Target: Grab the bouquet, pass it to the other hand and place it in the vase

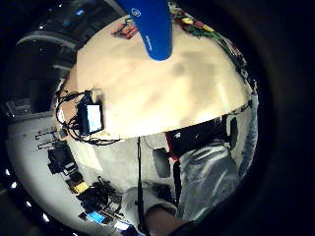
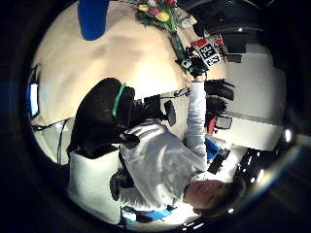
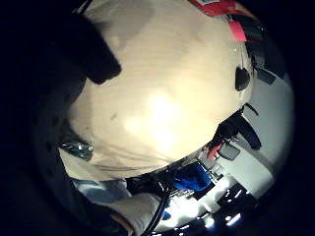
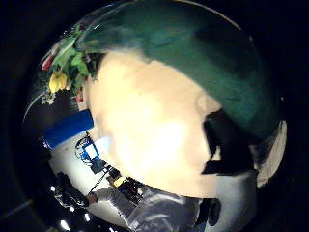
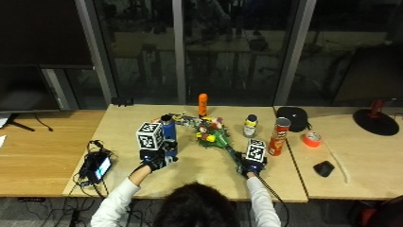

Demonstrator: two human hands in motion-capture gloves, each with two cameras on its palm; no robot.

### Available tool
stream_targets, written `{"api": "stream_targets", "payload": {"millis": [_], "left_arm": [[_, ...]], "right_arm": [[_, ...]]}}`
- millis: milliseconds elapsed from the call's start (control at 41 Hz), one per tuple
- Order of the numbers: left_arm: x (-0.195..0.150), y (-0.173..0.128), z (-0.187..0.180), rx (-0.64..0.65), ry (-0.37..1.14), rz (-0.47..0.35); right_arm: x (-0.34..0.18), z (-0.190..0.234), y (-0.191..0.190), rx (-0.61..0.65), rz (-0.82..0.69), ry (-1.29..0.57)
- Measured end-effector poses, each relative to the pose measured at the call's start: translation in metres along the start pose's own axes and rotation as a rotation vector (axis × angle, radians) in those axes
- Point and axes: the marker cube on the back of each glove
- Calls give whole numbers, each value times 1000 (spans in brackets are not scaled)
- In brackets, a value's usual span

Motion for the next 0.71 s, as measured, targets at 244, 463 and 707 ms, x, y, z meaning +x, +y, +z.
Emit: {"api": "stream_targets", "payload": {"millis": [244,463,707], "left_arm": [[2,-3,1,-1,5,8],[7,-8,-4,-15,10,3],[25,-23,-32,39,176,51]], "right_arm": [[0,-6,-8,213,74,6],[15,-13,-21,500,127,-101],[-7,-71,-4,690,-121,-652]]}}
